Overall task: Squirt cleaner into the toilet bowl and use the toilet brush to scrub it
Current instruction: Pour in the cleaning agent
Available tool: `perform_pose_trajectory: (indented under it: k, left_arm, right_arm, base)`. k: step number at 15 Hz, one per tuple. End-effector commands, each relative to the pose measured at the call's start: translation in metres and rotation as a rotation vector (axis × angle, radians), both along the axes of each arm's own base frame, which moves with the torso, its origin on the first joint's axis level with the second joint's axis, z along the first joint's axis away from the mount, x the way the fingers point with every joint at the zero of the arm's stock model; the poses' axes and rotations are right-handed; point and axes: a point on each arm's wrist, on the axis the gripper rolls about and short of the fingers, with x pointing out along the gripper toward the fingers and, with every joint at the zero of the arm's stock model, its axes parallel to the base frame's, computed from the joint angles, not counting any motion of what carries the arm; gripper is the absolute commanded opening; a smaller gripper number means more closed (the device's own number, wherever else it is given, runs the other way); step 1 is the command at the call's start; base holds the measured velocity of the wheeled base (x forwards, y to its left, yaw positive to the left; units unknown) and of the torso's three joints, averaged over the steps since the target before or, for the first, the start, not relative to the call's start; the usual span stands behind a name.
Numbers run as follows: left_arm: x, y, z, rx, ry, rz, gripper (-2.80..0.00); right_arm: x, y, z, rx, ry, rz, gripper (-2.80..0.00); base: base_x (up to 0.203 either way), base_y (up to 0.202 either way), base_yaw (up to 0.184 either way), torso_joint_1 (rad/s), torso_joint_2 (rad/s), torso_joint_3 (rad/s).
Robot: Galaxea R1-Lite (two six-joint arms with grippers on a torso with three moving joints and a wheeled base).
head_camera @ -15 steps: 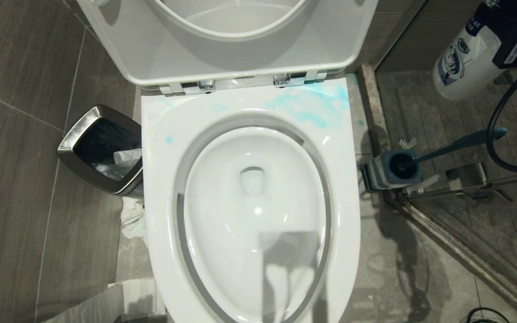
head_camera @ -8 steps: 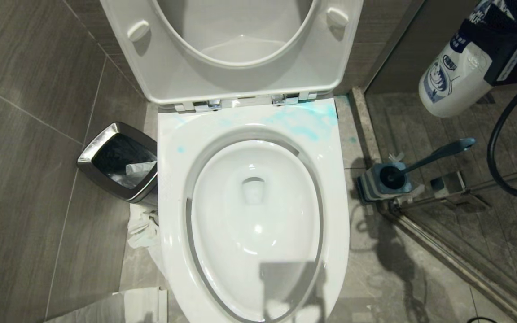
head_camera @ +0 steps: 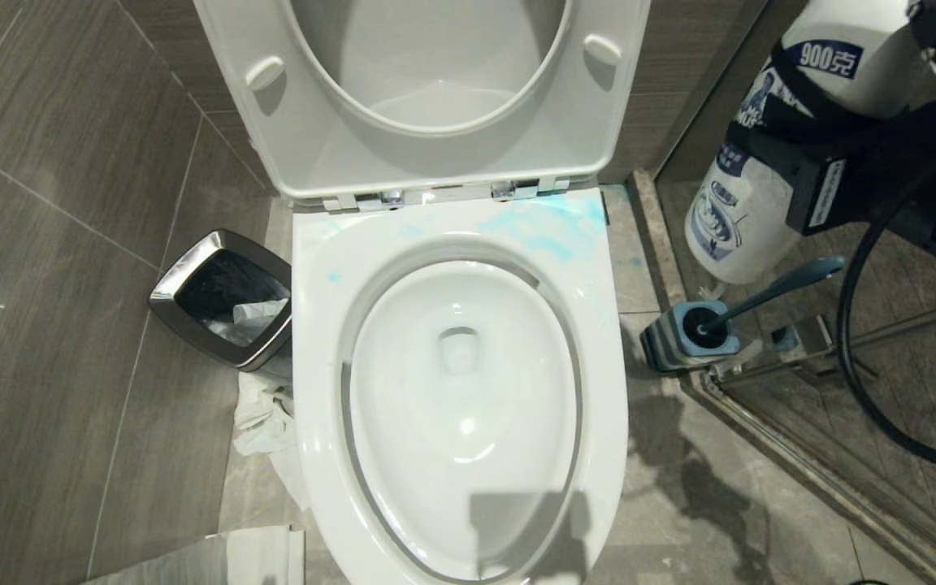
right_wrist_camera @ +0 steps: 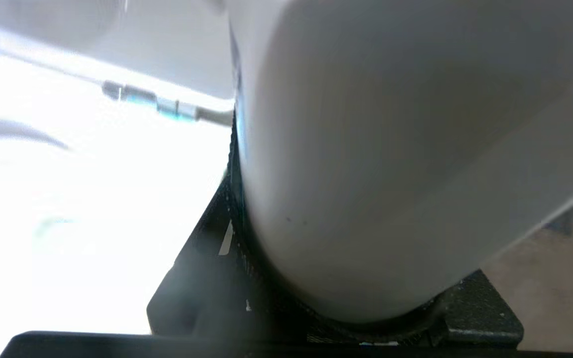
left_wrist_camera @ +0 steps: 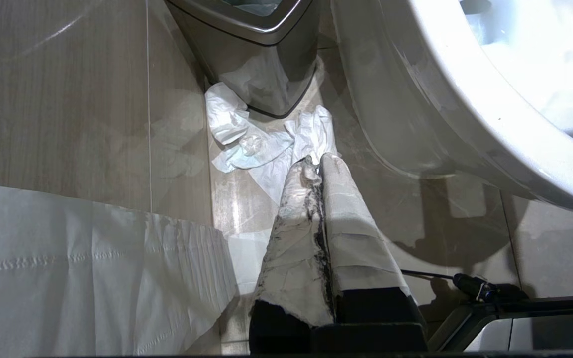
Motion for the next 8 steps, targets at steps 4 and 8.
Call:
perform_pose_trajectory:
  k: [4,8]
  left_arm:
    - [0.0,0.0,0.0,0.001,0.0,0.0,-2.8]
    - [0.0,0.0,0.0,0.001,0.001,0.0,-2.8]
  right_arm:
    - [0.004,0.039,0.017,-0.262,-0.032,0.0,-2.8]
    - [-0.001,0.078,0.014,-0.567,0.051,-0.058,-2.8]
  base:
    - [0.0,0.0,0.0,0.0,0.0,0.0]
    - [0.0,0.0,0.0,0.0,0.0,0.0]
